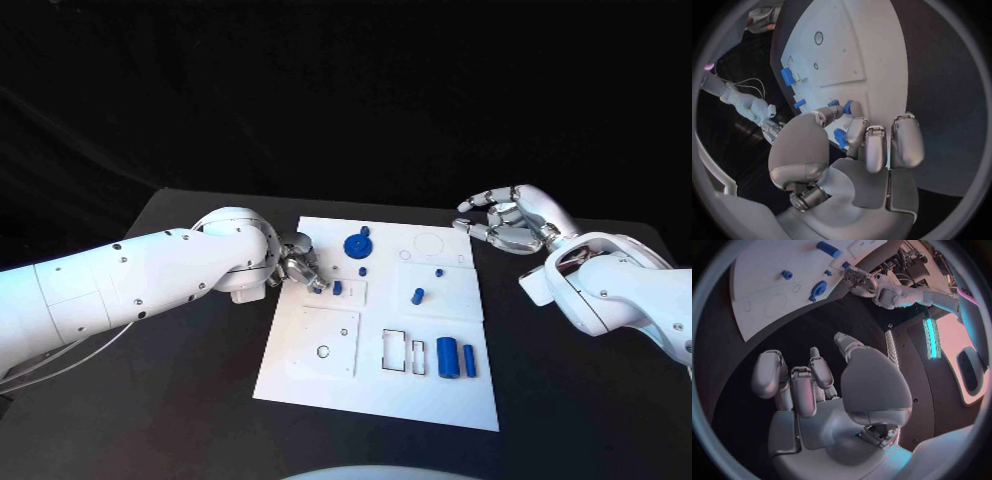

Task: Assemble the parts on the task board

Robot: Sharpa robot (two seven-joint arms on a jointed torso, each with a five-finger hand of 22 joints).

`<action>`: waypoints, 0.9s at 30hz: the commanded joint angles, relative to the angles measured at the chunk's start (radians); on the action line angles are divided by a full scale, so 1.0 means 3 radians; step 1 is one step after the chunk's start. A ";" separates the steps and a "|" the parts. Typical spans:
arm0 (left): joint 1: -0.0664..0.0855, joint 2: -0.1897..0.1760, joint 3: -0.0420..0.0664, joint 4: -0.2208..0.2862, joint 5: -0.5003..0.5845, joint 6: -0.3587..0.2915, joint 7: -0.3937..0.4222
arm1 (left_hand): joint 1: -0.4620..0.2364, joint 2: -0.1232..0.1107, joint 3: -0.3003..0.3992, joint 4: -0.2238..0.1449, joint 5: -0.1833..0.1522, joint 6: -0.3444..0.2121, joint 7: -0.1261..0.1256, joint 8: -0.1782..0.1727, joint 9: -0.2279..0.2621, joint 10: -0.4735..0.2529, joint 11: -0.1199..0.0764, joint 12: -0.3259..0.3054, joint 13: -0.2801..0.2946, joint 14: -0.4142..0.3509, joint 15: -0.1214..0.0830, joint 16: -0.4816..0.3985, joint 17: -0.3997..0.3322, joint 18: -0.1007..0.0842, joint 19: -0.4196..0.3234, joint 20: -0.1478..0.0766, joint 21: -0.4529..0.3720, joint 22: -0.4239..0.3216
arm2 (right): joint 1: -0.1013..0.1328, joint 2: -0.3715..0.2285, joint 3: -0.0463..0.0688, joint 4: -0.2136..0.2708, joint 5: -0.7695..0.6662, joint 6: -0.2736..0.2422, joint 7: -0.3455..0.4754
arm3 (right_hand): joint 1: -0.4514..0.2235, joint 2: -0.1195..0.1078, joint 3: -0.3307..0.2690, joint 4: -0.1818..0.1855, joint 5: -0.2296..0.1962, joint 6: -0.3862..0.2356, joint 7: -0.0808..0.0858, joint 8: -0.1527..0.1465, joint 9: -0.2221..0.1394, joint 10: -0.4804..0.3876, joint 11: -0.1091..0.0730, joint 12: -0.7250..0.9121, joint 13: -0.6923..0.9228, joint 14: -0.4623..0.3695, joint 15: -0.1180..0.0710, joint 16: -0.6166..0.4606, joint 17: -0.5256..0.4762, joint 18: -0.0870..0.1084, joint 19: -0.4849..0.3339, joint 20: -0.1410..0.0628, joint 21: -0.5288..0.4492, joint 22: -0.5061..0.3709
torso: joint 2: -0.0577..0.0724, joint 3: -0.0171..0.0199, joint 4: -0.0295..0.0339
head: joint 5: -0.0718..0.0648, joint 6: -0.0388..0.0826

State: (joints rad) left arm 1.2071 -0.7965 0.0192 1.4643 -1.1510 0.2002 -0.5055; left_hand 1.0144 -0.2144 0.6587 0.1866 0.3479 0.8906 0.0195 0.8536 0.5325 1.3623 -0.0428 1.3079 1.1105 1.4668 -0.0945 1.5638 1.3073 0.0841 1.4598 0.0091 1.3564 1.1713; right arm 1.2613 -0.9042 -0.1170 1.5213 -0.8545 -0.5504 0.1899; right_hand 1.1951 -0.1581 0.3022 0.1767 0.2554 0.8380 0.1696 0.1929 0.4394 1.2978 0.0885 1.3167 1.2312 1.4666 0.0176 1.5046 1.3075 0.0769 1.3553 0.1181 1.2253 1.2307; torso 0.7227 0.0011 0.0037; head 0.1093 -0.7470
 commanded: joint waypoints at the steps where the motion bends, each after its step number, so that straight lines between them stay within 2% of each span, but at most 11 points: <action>1: -0.0008 0.0009 -0.0007 0.0005 -0.0002 0.0062 -0.0005 | -0.0041 -0.0008 -0.0073 0.0043 -0.0014 0.0017 0.0016 -0.0012 -0.0011 0.0019 -0.0011 0.0009 0.0008 0.0341 -0.0030 0.0015 0.0854 -0.0025 0.0010 -0.0016 0.0023 0.0005 | -0.0002 0.0002 0.0000 0.0002 -0.0012 0.0029 0.0011 | -0.0024 0.0005 -0.0002 0.0026 0.0010 0.0002 -0.0002 0.0013 0.0004 -0.0008 -0.0014 -0.0012 -0.0003 0.0188 -0.0030 -0.0020 0.0176 0.0048 -0.0004 -0.0018 -0.0021 -0.0006 | 0.0000 0.0000 0.0001 | 0.0001 0.0009; 7: -0.0008 -0.0011 -0.0006 0.0019 -0.0002 0.0004 0.0002 | -0.0074 -0.0023 -0.0235 0.0162 -0.0014 0.0031 0.0019 -0.0022 -0.0032 0.0013 -0.0008 -0.0003 -0.0002 0.0338 -0.0029 0.0011 0.0845 -0.0023 0.0008 -0.0014 0.0017 -0.0004 | -0.0002 0.0003 0.0000 0.0001 -0.0011 0.0026 0.0014 | -0.0026 0.0004 -0.0004 0.0029 0.0010 0.0001 -0.0002 0.0013 0.0004 -0.0010 -0.0014 -0.0013 -0.0005 0.0187 -0.0030 -0.0021 0.0173 0.0049 -0.0005 -0.0018 -0.0024 -0.0009 | 0.0000 -0.0004 0.0000 | -0.0005 0.0014; 16: -0.0008 -0.0060 0.0006 0.0066 0.0025 -0.0129 0.0018 | -0.0094 -0.0078 -0.0501 0.0340 -0.0014 0.0031 0.0031 -0.0043 -0.0071 -0.0019 0.0003 -0.0052 -0.0060 0.0327 -0.0021 -0.0003 0.0803 -0.0015 -0.0004 -0.0009 -0.0012 -0.0046 | -0.0002 0.0002 0.0000 -0.0002 -0.0007 0.0021 0.0017 | -0.0029 -0.0001 -0.0012 0.0035 0.0009 -0.0006 -0.0001 0.0010 0.0004 -0.0021 -0.0013 -0.0022 -0.0017 0.0183 -0.0030 -0.0027 0.0157 0.0052 -0.0013 -0.0019 -0.0037 -0.0020 | -0.0003 -0.0003 0.0002 | -0.0010 0.0019; 27: -0.0007 -0.0104 0.0050 0.0114 0.0078 -0.0249 0.0031 | -0.0146 -0.0069 -0.0634 0.0353 -0.0027 0.0031 0.0035 -0.0050 -0.0093 -0.0027 0.0007 -0.0067 -0.0074 0.0324 -0.0018 -0.0008 0.0792 -0.0013 -0.0007 -0.0007 -0.0023 -0.0060 | -0.0004 0.0001 0.0000 -0.0005 -0.0007 0.0020 0.0017 | -0.0029 -0.0001 -0.0012 0.0035 0.0009 -0.0006 -0.0001 0.0010 0.0004 -0.0021 -0.0013 -0.0022 -0.0017 0.0183 -0.0030 -0.0027 0.0157 0.0052 -0.0013 -0.0019 -0.0037 -0.0020 | -0.0001 -0.0003 0.0000 | -0.0012 0.0022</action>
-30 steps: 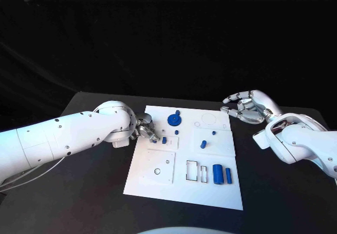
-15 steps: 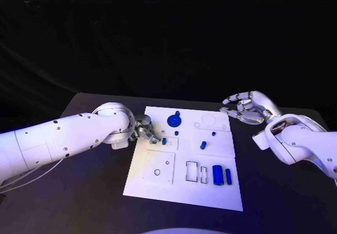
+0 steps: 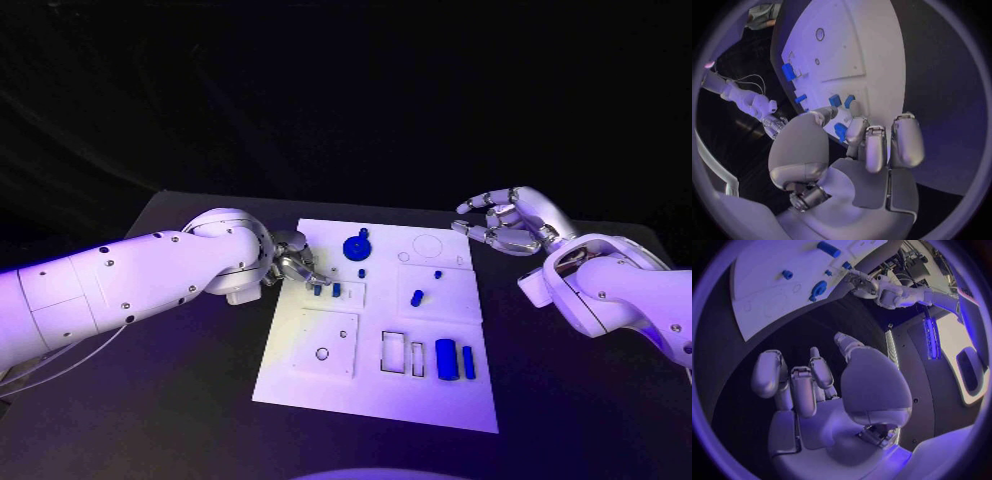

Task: Assemble the parts on the task board

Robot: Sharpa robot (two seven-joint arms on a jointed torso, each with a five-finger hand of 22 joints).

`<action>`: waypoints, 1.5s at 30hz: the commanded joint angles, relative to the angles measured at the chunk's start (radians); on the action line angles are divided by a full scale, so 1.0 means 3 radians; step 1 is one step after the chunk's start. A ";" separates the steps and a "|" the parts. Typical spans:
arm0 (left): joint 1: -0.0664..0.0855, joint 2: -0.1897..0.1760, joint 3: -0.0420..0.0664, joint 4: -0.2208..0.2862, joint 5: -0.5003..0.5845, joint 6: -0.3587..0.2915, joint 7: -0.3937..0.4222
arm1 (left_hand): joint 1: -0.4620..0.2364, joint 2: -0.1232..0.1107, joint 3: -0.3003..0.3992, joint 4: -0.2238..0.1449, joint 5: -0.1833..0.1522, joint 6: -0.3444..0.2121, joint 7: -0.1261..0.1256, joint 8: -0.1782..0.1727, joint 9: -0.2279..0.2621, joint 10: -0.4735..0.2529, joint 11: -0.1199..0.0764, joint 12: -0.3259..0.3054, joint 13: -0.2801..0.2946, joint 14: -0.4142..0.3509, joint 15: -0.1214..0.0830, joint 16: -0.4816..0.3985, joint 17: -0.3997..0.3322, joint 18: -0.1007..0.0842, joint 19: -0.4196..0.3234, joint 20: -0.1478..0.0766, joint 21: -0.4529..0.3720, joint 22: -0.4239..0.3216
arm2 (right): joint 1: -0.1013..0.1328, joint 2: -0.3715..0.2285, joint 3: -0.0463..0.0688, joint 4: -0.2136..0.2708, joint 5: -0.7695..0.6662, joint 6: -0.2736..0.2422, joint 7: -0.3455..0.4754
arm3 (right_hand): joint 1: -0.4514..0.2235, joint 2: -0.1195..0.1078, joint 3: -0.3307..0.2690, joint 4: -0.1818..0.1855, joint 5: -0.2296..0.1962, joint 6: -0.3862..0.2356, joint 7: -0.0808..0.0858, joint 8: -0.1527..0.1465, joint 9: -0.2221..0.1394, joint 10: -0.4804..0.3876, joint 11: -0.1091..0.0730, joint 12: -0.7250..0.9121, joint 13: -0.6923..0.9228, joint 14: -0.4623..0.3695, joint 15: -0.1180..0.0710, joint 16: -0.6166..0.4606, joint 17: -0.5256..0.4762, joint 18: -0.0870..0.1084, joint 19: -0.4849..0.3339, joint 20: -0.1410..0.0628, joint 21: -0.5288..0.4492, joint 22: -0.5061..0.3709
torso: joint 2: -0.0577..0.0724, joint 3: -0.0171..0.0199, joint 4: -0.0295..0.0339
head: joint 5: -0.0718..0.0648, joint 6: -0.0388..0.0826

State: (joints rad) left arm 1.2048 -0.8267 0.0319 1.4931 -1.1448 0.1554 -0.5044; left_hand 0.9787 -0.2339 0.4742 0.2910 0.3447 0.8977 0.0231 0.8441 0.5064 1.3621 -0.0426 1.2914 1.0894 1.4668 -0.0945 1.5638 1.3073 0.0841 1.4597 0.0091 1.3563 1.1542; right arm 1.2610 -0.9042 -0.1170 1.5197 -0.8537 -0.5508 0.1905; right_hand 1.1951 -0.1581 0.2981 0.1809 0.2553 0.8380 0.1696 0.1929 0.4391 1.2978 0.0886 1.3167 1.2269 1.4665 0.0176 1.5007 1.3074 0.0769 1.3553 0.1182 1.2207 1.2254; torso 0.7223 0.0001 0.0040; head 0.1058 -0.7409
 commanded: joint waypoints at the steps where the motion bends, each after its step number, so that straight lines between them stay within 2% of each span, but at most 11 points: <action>1: 0.0000 -0.0008 0.0014 0.0025 0.0066 -0.0118 0.0030 | -0.0031 -0.0002 -0.0026 0.0005 -0.0018 0.0007 0.0023 -0.0018 -0.0007 -0.0026 0.0007 -0.0012 -0.0003 0.0324 -0.0018 -0.0007 0.0793 -0.0013 -0.0006 -0.0007 -0.0021 0.0000 | -0.0003 0.0001 0.0000 0.0000 -0.0009 0.0021 0.0014 | -0.0029 -0.0001 0.0002 0.0021 0.0009 -0.0006 -0.0001 0.0010 0.0005 -0.0021 -0.0013 -0.0022 -0.0003 0.0183 -0.0030 -0.0014 0.0157 0.0052 -0.0013 -0.0019 -0.0022 -0.0003 | 0.0001 0.0000 0.0001 | -0.0003 0.0006; 6: 0.0000 -0.0037 0.0062 0.0068 0.0117 -0.0280 0.0059 | -0.0045 0.0001 -0.0069 0.0004 -0.0024 -0.0012 0.0028 -0.0029 -0.0017 -0.0071 0.0011 -0.0068 -0.0090 0.0315 -0.0016 -0.0021 0.0755 -0.0004 -0.0021 -0.0006 -0.0049 -0.0047 | -0.0005 0.0000 0.0000 0.0000 -0.0008 0.0021 0.0015 | -0.0029 -0.0001 0.0002 0.0021 0.0009 -0.0006 -0.0001 0.0010 0.0005 -0.0021 -0.0013 -0.0022 -0.0003 0.0183 -0.0030 -0.0014 0.0157 0.0052 -0.0013 -0.0019 -0.0022 -0.0003 | 0.0001 -0.0002 0.0001 | -0.0013 0.0009; 11: 0.0003 -0.0070 0.0098 0.0104 0.0266 -0.0658 0.0322 | 0.0050 0.0010 -0.0172 0.0000 0.0004 -0.0201 0.0096 -0.0082 -0.0048 -0.0422 0.0069 -0.0445 -0.0635 0.0259 0.0027 -0.0102 0.0558 0.0046 -0.0126 0.0022 -0.0236 -0.0341 | -0.0007 -0.0002 0.0000 -0.0001 -0.0007 0.0019 0.0016 | -0.0029 -0.0002 -0.0001 0.0025 0.0011 -0.0012 0.0000 0.0008 0.0004 -0.0022 -0.0012 -0.0023 -0.0004 0.0181 -0.0030 -0.0017 0.0150 0.0054 -0.0018 -0.0019 -0.0032 -0.0011 | -0.0003 0.0002 0.0006 | -0.0021 0.0010; 13: 0.0004 -0.0066 0.0103 0.0105 0.0355 -0.0810 0.0502 | 0.0115 0.0012 -0.0202 0.0000 0.0015 -0.0309 0.0141 -0.0105 -0.0059 -0.0665 0.0110 -0.0691 -0.0972 0.0205 0.0061 -0.0184 0.0382 0.0097 -0.0238 0.0049 -0.0431 -0.0642 | -0.0008 -0.0003 0.0000 -0.0001 -0.0007 0.0017 0.0017 | -0.0029 -0.0002 -0.0001 0.0025 0.0011 -0.0012 0.0000 0.0008 0.0004 -0.0022 -0.0012 -0.0023 -0.0004 0.0181 -0.0030 -0.0017 0.0150 0.0054 -0.0018 -0.0019 -0.0032 -0.0011 | -0.0004 0.0003 0.0008 | -0.0027 0.0013; 14: 0.0004 -0.0059 0.0102 0.0103 0.0393 -0.0881 0.0603 | 0.0296 0.0015 -0.0188 -0.0034 0.0028 -0.0528 0.0232 -0.0170 -0.0090 -0.1082 0.0194 -0.1062 -0.1417 0.0070 0.0126 -0.0363 0.0035 0.0189 -0.0470 0.0085 -0.0815 -0.1200 | -0.0008 -0.0003 0.0000 -0.0001 -0.0006 0.0016 0.0018 | -0.0029 -0.0002 -0.0001 0.0025 0.0011 -0.0012 0.0000 0.0008 0.0004 -0.0022 -0.0012 -0.0023 -0.0004 0.0181 -0.0030 -0.0017 0.0150 0.0054 -0.0018 -0.0019 -0.0032 -0.0011 | -0.0004 0.0003 0.0008 | -0.0027 0.0013; 16: 0.0003 -0.0035 0.0087 0.0098 0.0447 -0.1029 0.0858 | 0.0460 0.0002 -0.0183 -0.0030 0.0024 -0.0668 0.0310 -0.0198 -0.0112 -0.1243 0.0268 -0.1157 -0.1482 -0.0052 0.0205 -0.0497 -0.0203 0.0243 -0.0641 0.0130 -0.1083 -0.1549 | -0.0008 -0.0003 0.0000 -0.0001 -0.0005 0.0014 0.0020 | -0.0029 -0.0001 -0.0002 0.0026 0.0011 -0.0013 0.0000 0.0007 0.0004 -0.0025 -0.0012 -0.0025 -0.0007 0.0180 -0.0029 -0.0020 0.0143 0.0055 -0.0020 -0.0019 -0.0035 -0.0013 | -0.0003 0.0000 0.0007 | -0.0035 0.0020; 17: 0.0003 -0.0022 0.0075 0.0094 0.0460 -0.1089 0.0974 | 0.0619 -0.0005 -0.0152 -0.0045 0.0026 -0.0811 0.0395 -0.0264 -0.0159 -0.1452 0.0343 -0.1302 -0.1570 -0.0325 0.0273 -0.0769 -0.0668 0.0298 -0.0899 0.0188 -0.1448 -0.2001 | -0.0008 -0.0003 0.0000 -0.0001 -0.0005 0.0014 0.0022 | -0.0029 -0.0001 -0.0002 0.0026 0.0011 -0.0013 0.0000 0.0007 0.0004 -0.0026 -0.0012 -0.0027 -0.0009 0.0179 -0.0029 -0.0021 0.0139 0.0056 -0.0022 -0.0019 -0.0038 -0.0017 | -0.0003 0.0000 0.0007 | -0.0042 0.0025; 18: 0.0002 -0.0003 0.0057 0.0085 0.0463 -0.1163 0.1126 | 0.0765 -0.0004 -0.0116 -0.0071 0.0029 -0.0885 0.0443 -0.0304 -0.0195 -0.1584 0.0400 -0.1410 -0.1648 -0.0526 0.0322 -0.0939 -0.0939 0.0298 -0.0987 0.0230 -0.1543 -0.2049 | -0.0009 -0.0003 0.0000 -0.0001 -0.0003 0.0013 0.0024 | -0.0029 -0.0001 -0.0002 0.0026 0.0012 -0.0013 0.0000 0.0007 0.0004 -0.0027 -0.0012 -0.0028 -0.0010 0.0178 -0.0029 -0.0023 0.0136 0.0056 -0.0023 -0.0019 -0.0041 -0.0019 | -0.0001 -0.0001 0.0005 | -0.0044 0.0027; 23: -0.0046 0.0088 -0.0011 0.0036 0.0219 -0.1445 0.1674 | 0.1303 -0.0059 0.0103 -0.0339 0.0019 -0.0959 0.0501 -0.0490 -0.0375 -0.1828 0.0470 -0.1686 -0.1906 -0.0877 0.0396 -0.1140 -0.1316 0.0323 -0.1089 0.0323 -0.1669 -0.2113 | -0.0011 -0.0004 -0.0001 0.0001 0.0000 0.0014 0.0029 | -0.0025 0.0001 -0.0001 0.0027 0.0015 -0.0015 0.0000 0.0007 0.0004 -0.0038 -0.0012 -0.0037 -0.0022 0.0175 -0.0029 -0.0027 0.0123 0.0060 -0.0033 -0.0018 -0.0058 -0.0035 | 0.0006 -0.0005 -0.0002 | -0.0069 0.0042; 28: -0.0132 0.0185 -0.0039 -0.0035 -0.0289 -0.1540 0.1926 | 0.1438 -0.0135 0.0188 -0.0467 0.0001 -0.0783 0.0502 -0.0680 -0.0611 -0.1847 0.0485 -0.1964 -0.2254 -0.0992 0.0410 -0.1148 -0.1510 0.0333 -0.1100 0.0342 -0.1636 -0.2086 | -0.0014 -0.0007 -0.0001 0.0005 0.0001 0.0017 0.0030 | -0.0025 0.0001 -0.0001 0.0027 0.0015 -0.0015 0.0000 0.0007 0.0004 -0.0038 -0.0012 -0.0037 -0.0022 0.0175 -0.0029 -0.0027 0.0123 0.0060 -0.0033 -0.0018 -0.0058 -0.0035 | 0.0007 -0.0001 -0.0008 | -0.0088 0.0051; 45: -0.0189 0.0408 -0.0064 -0.0215 -0.1180 -0.1250 0.1636 | 0.1384 -0.0168 0.0106 -0.0566 -0.0046 -0.0518 0.0441 -0.0850 -0.0854 -0.1805 0.0489 -0.2273 -0.2683 -0.0677 0.0410 -0.0760 -0.1297 0.0334 -0.1024 0.0358 -0.1406 -0.1944 | -0.0018 -0.0003 -0.0001 0.0007 0.0004 0.0025 0.0029 | -0.0019 0.0005 0.0000 0.0028 0.0019 -0.0016 0.0001 0.0007 0.0005 -0.0043 -0.0012 -0.0042 -0.0028 0.0173 -0.0029 -0.0031 0.0115 0.0061 -0.0035 -0.0018 -0.0060 -0.0036 | 0.0004 0.0002 -0.0005 | -0.0097 0.0052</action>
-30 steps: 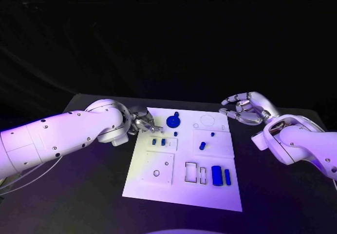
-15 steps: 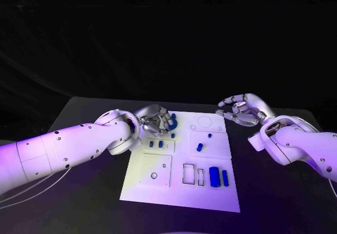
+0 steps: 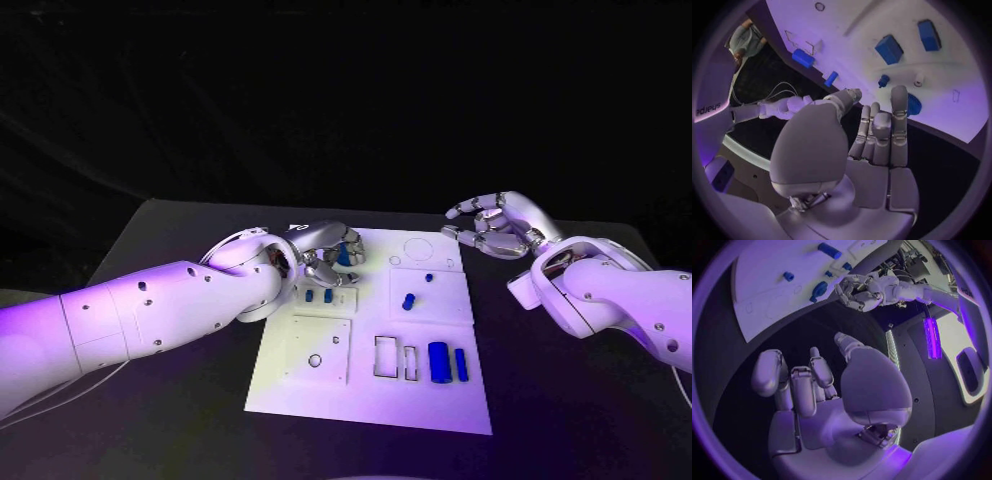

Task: Assemble the parts on the task board

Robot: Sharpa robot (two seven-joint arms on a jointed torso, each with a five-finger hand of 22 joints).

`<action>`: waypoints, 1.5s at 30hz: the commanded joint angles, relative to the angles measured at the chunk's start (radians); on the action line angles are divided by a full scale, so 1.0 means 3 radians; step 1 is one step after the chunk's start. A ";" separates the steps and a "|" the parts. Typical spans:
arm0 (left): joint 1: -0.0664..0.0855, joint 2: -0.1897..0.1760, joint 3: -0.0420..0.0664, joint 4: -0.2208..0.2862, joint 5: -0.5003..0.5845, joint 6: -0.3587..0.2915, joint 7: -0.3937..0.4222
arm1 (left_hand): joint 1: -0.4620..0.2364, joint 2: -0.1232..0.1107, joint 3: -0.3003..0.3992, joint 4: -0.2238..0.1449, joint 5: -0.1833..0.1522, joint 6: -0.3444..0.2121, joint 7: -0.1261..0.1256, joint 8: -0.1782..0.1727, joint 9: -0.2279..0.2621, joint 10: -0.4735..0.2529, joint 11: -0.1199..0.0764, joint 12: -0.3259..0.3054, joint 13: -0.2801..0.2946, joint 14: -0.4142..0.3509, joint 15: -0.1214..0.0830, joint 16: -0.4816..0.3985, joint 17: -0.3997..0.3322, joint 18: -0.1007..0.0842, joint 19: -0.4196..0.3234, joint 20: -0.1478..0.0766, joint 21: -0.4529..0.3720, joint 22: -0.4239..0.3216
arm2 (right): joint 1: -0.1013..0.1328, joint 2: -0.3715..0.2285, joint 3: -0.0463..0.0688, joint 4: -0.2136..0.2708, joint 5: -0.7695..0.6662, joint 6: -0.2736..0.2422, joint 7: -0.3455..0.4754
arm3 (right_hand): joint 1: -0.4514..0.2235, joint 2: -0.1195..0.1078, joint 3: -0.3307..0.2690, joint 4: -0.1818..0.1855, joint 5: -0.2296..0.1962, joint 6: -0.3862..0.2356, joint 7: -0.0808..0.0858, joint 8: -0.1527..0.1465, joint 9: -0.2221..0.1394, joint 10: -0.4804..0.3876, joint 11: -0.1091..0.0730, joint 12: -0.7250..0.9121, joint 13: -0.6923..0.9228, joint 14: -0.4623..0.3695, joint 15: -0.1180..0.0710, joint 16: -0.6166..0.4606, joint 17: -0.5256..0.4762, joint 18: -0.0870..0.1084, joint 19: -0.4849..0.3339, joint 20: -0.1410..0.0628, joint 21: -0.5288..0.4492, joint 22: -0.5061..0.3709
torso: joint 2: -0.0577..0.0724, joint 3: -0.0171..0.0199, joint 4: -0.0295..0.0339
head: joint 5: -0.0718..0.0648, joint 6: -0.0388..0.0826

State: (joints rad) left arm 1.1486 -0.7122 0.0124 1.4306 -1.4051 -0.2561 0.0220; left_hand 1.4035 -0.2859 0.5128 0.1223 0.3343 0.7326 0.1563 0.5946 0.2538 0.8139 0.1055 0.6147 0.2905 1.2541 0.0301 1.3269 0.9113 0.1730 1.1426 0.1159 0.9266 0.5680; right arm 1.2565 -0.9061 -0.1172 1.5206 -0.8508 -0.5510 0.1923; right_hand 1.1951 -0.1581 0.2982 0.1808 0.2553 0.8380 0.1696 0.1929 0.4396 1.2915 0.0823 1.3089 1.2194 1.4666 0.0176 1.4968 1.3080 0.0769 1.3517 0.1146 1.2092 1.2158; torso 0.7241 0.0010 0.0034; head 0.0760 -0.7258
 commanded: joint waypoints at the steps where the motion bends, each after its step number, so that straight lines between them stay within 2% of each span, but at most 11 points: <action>1: -0.0002 0.0036 0.0001 -0.0010 -0.0332 0.0140 -0.0147 | -0.0036 0.0004 -0.0028 -0.0004 -0.0014 0.0045 -0.0007 -0.0023 -0.0019 0.0035 -0.0008 -0.0020 -0.0032 0.0051 -0.0008 0.0047 0.0038 0.0038 0.0042 0.0001 0.0040 0.0020 | -0.0003 0.0004 0.0000 0.0003 -0.0006 0.0026 0.0023 | -0.0019 0.0005 0.0000 0.0028 0.0019 -0.0016 0.0001 0.0007 0.0003 -0.0022 0.0009 -0.0016 -0.0003 0.0172 -0.0029 -0.0018 0.0113 0.0061 -0.0023 -0.0006 -0.0022 -0.0005 | -0.0002 0.0000 -0.0002 | 0.0002 0.0000; 8: -0.0002 0.0111 0.0003 -0.0060 -0.0495 0.0348 -0.0418 | -0.0039 -0.0001 -0.0048 -0.0010 -0.0018 0.0086 -0.0026 -0.0051 -0.0056 0.0037 -0.0011 -0.0071 -0.0101 0.0088 -0.0013 0.0087 0.0035 0.0025 0.0080 0.0002 0.0117 0.0103 | -0.0004 0.0010 0.0000 0.0000 -0.0006 0.0027 0.0020 | -0.0019 0.0005 0.0000 0.0028 0.0019 -0.0016 0.0001 0.0007 0.0003 -0.0022 0.0009 -0.0016 -0.0003 0.0172 -0.0029 -0.0018 0.0113 0.0061 -0.0023 -0.0006 -0.0022 -0.0005 | -0.0004 0.0002 0.0004 | -0.0001 -0.0007; 15: -0.0002 0.0161 0.0005 -0.0113 -0.0552 0.0439 -0.0520 | -0.0008 0.0024 -0.0025 -0.0024 -0.0012 0.0114 -0.0034 -0.0068 -0.0079 0.0065 -0.0017 -0.0090 -0.0140 0.0103 -0.0017 0.0106 0.0028 0.0021 0.0095 0.0002 0.0153 0.0142 | -0.0005 0.0016 0.0000 -0.0003 -0.0006 0.0027 0.0019 | -0.0014 0.0008 0.0000 0.0030 0.0023 -0.0015 0.0000 0.0008 0.0004 -0.0018 0.0009 -0.0012 0.0002 0.0174 -0.0029 -0.0016 0.0122 0.0060 -0.0022 -0.0006 -0.0021 -0.0002 | -0.0002 0.0001 0.0000 | 0.0000 -0.0009; 29: -0.0003 0.0244 0.0001 -0.0209 -0.0587 0.0442 -0.0544 | 0.0051 0.0075 0.0083 -0.0056 -0.0012 0.0181 -0.0033 -0.0120 -0.0139 0.0152 -0.0023 -0.0142 -0.0243 0.0138 -0.0024 0.0149 0.0013 0.0002 0.0142 -0.0001 0.0269 0.0278 | -0.0005 0.0027 0.0000 -0.0007 -0.0006 0.0028 0.0019 | -0.0014 0.0008 0.0000 0.0030 0.0023 -0.0015 0.0000 0.0008 0.0004 -0.0018 0.0009 -0.0012 0.0002 0.0174 -0.0029 -0.0016 0.0122 0.0060 -0.0022 -0.0006 -0.0021 -0.0002 | -0.0003 0.0000 0.0005 | -0.0002 -0.0014; 32: -0.0003 0.0248 0.0001 -0.0211 -0.0584 0.0428 -0.0535 | 0.0050 0.0076 0.0096 -0.0057 -0.0013 0.0186 -0.0034 -0.0134 -0.0149 0.0172 -0.0028 -0.0151 -0.0259 0.0146 -0.0028 0.0155 0.0011 0.0000 0.0148 -0.0001 0.0284 0.0293 | -0.0005 0.0028 0.0000 -0.0007 -0.0006 0.0028 0.0019 | -0.0014 0.0008 0.0000 0.0030 0.0023 -0.0015 0.0000 0.0008 0.0004 -0.0018 0.0009 -0.0012 0.0002 0.0174 -0.0029 -0.0016 0.0122 0.0060 -0.0022 -0.0006 -0.0021 -0.0002 | -0.0001 -0.0001 0.0005 | -0.0002 -0.0014; 34: -0.0003 0.0252 0.0001 -0.0210 -0.0581 0.0422 -0.0529 | 0.0041 0.0076 0.0118 -0.0056 -0.0015 0.0217 -0.0039 -0.0151 -0.0165 0.0232 -0.0044 -0.0168 -0.0289 0.0186 -0.0041 0.0182 0.0047 -0.0016 0.0194 0.0000 0.0355 0.0390 | -0.0005 0.0029 0.0000 -0.0007 -0.0006 0.0029 0.0019 | -0.0014 0.0008 0.0000 0.0030 0.0023 -0.0015 0.0000 0.0008 0.0004 -0.0018 0.0009 -0.0012 0.0002 0.0174 -0.0029 -0.0016 0.0122 0.0060 -0.0022 -0.0006 -0.0021 -0.0002 | -0.0001 -0.0004 0.0006 | -0.0003 -0.0018; 45: -0.0003 0.0273 -0.0002 -0.0218 -0.0542 0.0444 -0.0504 | 0.0014 0.0083 0.0163 -0.0059 -0.0025 0.0312 -0.0057 -0.0202 -0.0207 0.0375 -0.0068 -0.0246 -0.0385 0.0254 -0.0065 0.0223 0.0079 -0.0037 0.0252 -0.0013 0.0458 0.0521 | -0.0005 0.0033 0.0000 -0.0008 -0.0006 0.0033 0.0017 | -0.0009 0.0012 -0.0002 0.0035 0.0027 -0.0014 0.0000 0.0011 0.0006 -0.0017 0.0009 -0.0011 0.0003 0.0173 -0.0029 -0.0018 0.0119 0.0060 -0.0023 -0.0006 -0.0025 -0.0004 | -0.0005 -0.0001 0.0005 | 0.0000 -0.0027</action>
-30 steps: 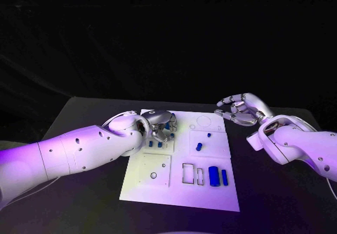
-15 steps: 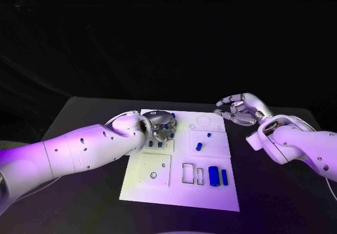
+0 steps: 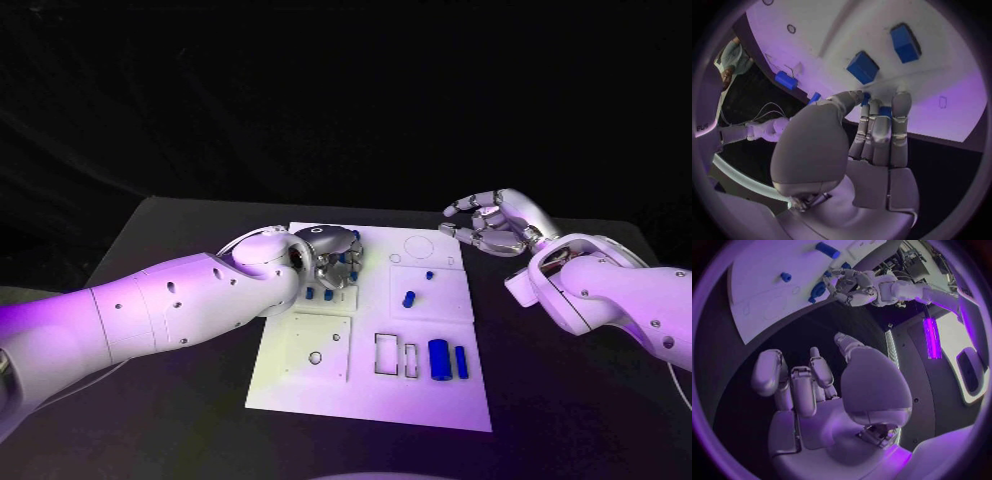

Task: Assemble the parts on the task board

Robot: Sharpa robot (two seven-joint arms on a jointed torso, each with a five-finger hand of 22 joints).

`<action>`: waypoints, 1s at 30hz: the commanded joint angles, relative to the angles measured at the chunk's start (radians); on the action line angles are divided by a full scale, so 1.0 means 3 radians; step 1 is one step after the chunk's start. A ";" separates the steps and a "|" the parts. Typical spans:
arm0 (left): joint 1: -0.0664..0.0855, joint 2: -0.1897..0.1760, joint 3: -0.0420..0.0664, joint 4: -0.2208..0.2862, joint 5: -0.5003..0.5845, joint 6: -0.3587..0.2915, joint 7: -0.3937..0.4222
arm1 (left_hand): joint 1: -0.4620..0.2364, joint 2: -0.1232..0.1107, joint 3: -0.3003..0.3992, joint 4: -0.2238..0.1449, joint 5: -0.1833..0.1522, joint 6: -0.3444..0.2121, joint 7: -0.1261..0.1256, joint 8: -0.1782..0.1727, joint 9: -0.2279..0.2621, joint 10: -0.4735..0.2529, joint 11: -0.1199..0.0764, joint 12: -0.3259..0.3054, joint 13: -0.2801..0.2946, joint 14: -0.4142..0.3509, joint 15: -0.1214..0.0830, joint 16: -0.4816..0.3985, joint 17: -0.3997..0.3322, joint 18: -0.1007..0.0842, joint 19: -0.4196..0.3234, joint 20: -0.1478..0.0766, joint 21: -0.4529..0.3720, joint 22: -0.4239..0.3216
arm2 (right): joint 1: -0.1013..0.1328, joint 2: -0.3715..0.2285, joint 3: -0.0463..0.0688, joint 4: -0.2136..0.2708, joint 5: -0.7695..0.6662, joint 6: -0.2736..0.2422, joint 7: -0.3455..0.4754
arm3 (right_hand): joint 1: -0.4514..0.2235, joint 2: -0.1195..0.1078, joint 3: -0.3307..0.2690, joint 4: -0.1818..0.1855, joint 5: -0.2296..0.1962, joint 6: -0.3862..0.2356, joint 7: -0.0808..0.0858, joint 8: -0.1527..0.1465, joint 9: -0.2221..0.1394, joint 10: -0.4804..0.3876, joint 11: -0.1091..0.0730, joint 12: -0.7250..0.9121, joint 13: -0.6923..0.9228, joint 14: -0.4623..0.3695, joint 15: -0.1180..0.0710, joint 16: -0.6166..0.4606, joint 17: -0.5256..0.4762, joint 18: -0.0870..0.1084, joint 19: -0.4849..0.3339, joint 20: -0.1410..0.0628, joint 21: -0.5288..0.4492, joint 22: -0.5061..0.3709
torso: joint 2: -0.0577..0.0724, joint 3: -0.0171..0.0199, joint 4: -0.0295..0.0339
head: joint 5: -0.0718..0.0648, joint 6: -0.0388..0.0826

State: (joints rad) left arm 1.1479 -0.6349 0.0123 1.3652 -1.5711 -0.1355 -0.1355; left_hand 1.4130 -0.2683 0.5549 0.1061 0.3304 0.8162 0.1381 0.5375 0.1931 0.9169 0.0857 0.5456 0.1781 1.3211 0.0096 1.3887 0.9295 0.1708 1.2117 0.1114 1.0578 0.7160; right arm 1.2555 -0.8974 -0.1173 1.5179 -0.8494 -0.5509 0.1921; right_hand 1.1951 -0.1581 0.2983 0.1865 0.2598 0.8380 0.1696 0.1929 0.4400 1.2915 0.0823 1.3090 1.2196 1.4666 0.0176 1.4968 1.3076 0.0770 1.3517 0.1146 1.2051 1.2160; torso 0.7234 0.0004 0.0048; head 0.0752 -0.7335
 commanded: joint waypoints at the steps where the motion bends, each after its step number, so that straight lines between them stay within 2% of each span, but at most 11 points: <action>1: 0.0000 0.0018 -0.0002 -0.0001 0.0014 0.0043 0.0023 | -0.0020 0.0028 0.0027 -0.0006 -0.0012 0.0044 0.0003 -0.0018 -0.0009 0.0052 -0.0005 -0.0023 -0.0021 0.0036 0.0001 0.0021 0.0015 -0.0031 0.0027 -0.0001 0.0028 0.0036 | -0.0002 0.0005 0.0000 0.0001 -0.0011 0.0033 0.0018 | -0.0009 0.0012 -0.0002 0.0016 0.0012 -0.0014 0.0000 0.0011 0.0005 -0.0017 0.0009 -0.0011 0.0002 0.0173 -0.0029 -0.0018 0.0121 0.0060 -0.0023 -0.0006 -0.0011 -0.0004 | -0.0003 0.0000 0.0000 | 0.0003 -0.0001; 10: 0.0000 0.0028 -0.0005 -0.0013 0.0037 0.0092 -0.0033 | -0.0006 0.0035 0.0057 -0.0027 -0.0010 0.0039 0.0024 -0.0071 -0.0038 0.0095 -0.0002 -0.0074 -0.0067 0.0037 0.0001 0.0021 -0.0021 -0.0031 0.0024 -0.0004 0.0037 0.0038 | -0.0002 0.0003 0.0000 0.0001 -0.0011 0.0033 0.0016 | -0.0009 0.0012 -0.0002 0.0016 0.0012 -0.0014 0.0000 0.0011 0.0005 -0.0017 0.0009 -0.0011 0.0002 0.0173 -0.0029 -0.0018 0.0121 0.0060 -0.0023 -0.0006 -0.0011 -0.0004 | -0.0001 0.0003 -0.0002 | -0.0004 0.0002; 20: 0.0000 0.0035 -0.0006 -0.0033 0.0040 0.0138 -0.0097 | 0.0105 0.0175 0.0212 -0.0138 -0.0057 0.0195 0.0029 -0.0098 -0.0057 0.0269 -0.0019 -0.0140 -0.0134 0.0122 -0.0021 0.0063 0.0041 -0.0065 0.0123 -0.0015 0.0190 0.0241 | -0.0002 0.0002 0.0000 0.0001 -0.0011 0.0033 0.0016 | -0.0006 0.0015 -0.0003 0.0020 0.0013 -0.0010 -0.0001 0.0014 0.0007 -0.0011 0.0008 -0.0006 0.0008 0.0173 -0.0029 -0.0020 0.0119 0.0059 -0.0020 -0.0007 -0.0008 0.0000 | -0.0004 0.0001 0.0000 | -0.0009 0.0000; 25: 0.0000 0.0040 -0.0006 -0.0045 0.0040 0.0092 -0.0076 | 0.0144 0.0224 0.0303 -0.0217 -0.0168 0.0272 0.0025 -0.0122 -0.0065 0.0347 -0.0023 -0.0175 -0.0158 0.0166 -0.0027 0.0080 0.0063 -0.0085 0.0179 -0.0019 0.0280 0.0358 | -0.0002 0.0002 0.0000 0.0002 -0.0011 0.0030 0.0017 | -0.0006 0.0015 -0.0003 0.0020 0.0013 -0.0010 -0.0001 0.0014 0.0007 -0.0011 0.0008 -0.0006 0.0008 0.0173 -0.0029 -0.0020 0.0119 0.0059 -0.0020 -0.0007 -0.0008 0.0000 | -0.0004 0.0003 -0.0002 | -0.0006 0.0003; 30: 0.0000 0.0041 -0.0006 -0.0046 0.0061 0.0019 -0.0032 | 0.0125 0.0218 0.0340 -0.0245 -0.0204 0.0312 0.0024 -0.0142 -0.0067 0.0385 -0.0025 -0.0202 -0.0171 0.0182 -0.0026 0.0084 0.0059 -0.0094 0.0201 -0.0020 0.0320 0.0409 | -0.0002 0.0002 0.0000 0.0002 -0.0011 0.0029 0.0018 | -0.0004 0.0017 -0.0004 0.0023 0.0014 -0.0008 -0.0001 0.0015 0.0007 -0.0010 0.0008 -0.0005 0.0010 0.0173 -0.0030 -0.0019 0.0122 0.0059 -0.0020 -0.0007 -0.0009 0.0000 | -0.0005 -0.0001 0.0001 | -0.0011 0.0007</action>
State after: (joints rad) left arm 1.1504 -0.6237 0.0128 1.3546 -1.5611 -0.1279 -0.1464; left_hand 1.4515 -0.2087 0.6529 0.0329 0.2740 0.9031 0.1464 0.5009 0.1714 1.0281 0.0769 0.4906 0.1257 1.3671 0.0020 1.4096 0.9485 0.1543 1.2670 0.1057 1.1485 0.8384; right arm 1.2555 -0.8973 -0.1173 1.5177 -0.8493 -0.5507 0.1918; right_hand 1.1951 -0.1581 0.2983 0.1864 0.2595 0.8380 0.1696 0.1929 0.4410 1.2916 0.0823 1.3090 1.2212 1.4666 0.0176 1.4968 1.3074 0.0770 1.3518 0.1146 1.2051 1.2160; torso 0.7221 0.0009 0.0043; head 0.0724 -0.7318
